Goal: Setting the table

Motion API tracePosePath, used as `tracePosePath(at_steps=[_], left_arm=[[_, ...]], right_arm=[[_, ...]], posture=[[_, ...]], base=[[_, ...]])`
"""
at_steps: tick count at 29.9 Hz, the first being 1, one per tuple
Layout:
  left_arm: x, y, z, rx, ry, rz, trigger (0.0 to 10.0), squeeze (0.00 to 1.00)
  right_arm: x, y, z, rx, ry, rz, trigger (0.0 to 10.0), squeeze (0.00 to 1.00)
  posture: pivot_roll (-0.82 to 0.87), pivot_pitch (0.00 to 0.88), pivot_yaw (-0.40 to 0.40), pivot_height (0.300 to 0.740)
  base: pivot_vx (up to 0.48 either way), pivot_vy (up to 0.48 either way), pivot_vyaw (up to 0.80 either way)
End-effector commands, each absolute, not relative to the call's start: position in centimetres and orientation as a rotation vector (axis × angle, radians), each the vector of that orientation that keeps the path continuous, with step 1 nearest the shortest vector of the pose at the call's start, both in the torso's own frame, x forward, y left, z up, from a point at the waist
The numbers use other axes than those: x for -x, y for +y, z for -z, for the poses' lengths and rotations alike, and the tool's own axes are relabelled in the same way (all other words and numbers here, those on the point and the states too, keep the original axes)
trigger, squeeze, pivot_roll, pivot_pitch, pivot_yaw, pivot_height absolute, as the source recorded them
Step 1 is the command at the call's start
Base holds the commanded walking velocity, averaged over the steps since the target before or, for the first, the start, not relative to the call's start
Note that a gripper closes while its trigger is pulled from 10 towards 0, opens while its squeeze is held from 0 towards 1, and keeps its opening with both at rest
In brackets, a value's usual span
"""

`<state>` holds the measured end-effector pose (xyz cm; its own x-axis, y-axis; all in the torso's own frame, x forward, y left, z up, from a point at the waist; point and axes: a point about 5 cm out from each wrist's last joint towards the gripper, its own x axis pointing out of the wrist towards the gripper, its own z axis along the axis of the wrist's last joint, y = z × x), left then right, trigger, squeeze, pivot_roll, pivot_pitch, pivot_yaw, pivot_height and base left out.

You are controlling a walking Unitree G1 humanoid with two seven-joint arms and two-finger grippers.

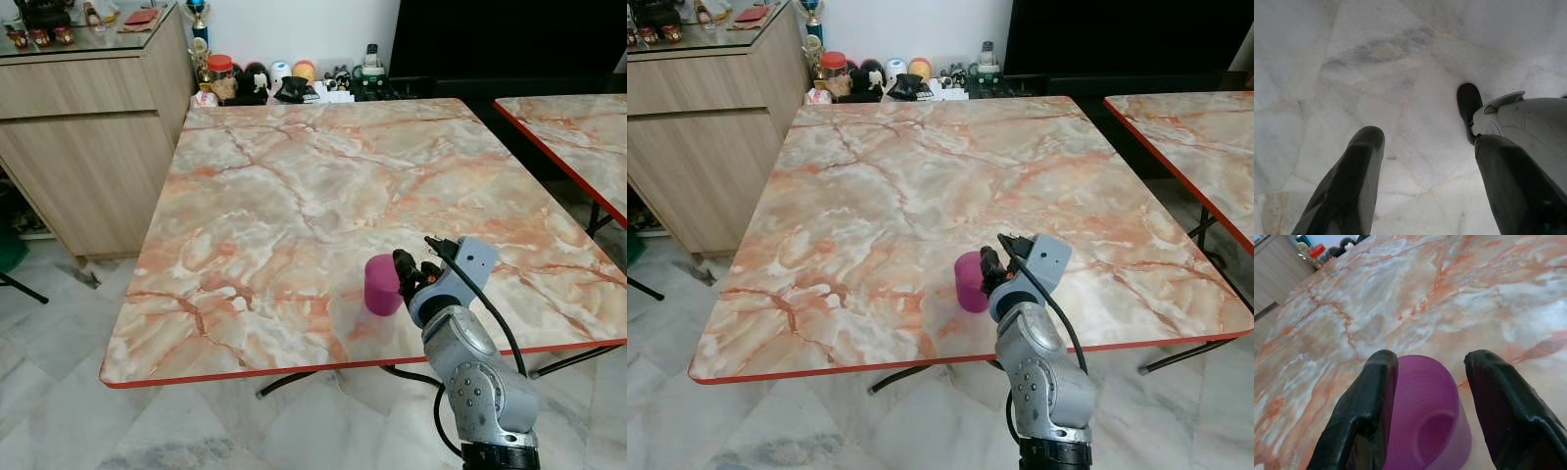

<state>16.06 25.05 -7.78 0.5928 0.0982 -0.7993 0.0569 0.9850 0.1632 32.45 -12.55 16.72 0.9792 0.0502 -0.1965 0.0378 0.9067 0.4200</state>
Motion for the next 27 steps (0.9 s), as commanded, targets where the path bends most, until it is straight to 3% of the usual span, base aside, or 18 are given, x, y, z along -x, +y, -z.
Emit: tracePosePath(at_steps=[1,27], left_arm=[[-15.10,25.05,8.24,-0.191,0.982,-0.012,10.0,0.00],[-14.86,25.26,8.28,-0.191,0.990,-0.016,10.0,0.00]], right_arm=[[-32.42,-12.51,-16.99,-0.447,0.207,-0.009,10.0,0.00],[-32.34,-12.75,-16.20,-0.464,0.264,0.008,10.0,0.00]], posture=[[0.00,0.117,0.006,0.740],[0.00,0.121,0.003,0.740]], base=[[0.000,0.000,0.00],[0.000,0.000,0.00]])
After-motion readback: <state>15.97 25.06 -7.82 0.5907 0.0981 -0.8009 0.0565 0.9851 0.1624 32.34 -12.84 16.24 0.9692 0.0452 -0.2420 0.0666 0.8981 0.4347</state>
